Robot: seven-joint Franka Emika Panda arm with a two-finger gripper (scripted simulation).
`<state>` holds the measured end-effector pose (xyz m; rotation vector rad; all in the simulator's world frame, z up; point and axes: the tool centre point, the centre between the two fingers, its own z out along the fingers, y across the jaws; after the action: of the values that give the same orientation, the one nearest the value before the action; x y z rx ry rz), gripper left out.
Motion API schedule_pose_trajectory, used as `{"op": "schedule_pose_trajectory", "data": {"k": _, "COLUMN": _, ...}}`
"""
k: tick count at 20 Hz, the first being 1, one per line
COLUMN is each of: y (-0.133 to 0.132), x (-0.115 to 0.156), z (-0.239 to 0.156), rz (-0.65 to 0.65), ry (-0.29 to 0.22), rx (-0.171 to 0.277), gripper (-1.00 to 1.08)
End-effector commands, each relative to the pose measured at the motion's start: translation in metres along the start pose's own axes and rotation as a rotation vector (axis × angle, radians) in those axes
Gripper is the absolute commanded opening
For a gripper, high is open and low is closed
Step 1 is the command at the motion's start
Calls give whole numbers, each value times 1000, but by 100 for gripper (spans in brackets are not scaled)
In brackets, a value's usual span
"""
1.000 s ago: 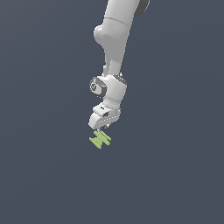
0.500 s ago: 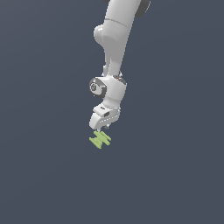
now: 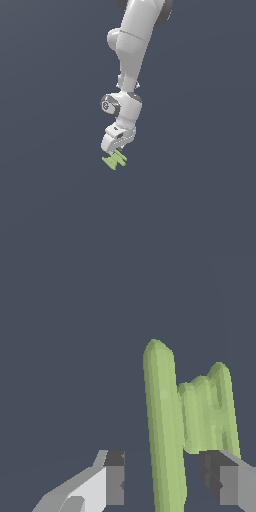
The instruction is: Pick up the object and move it to a goal position.
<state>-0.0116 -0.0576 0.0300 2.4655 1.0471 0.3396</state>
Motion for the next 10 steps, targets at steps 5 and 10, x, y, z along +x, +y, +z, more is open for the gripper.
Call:
{"op": "schedule_pose_trajectory", "data": {"k": 5, "y": 1, "x": 1, "z": 3, "rz": -1, "ry": 1, "rx": -1, "gripper": -100}}
{"op": "schedule_pose_trajectory", "data": {"k": 10, "y": 1, "x": 1, "z": 3, "rz": -1, "ry": 1, "rx": -1, "gripper": -100}}
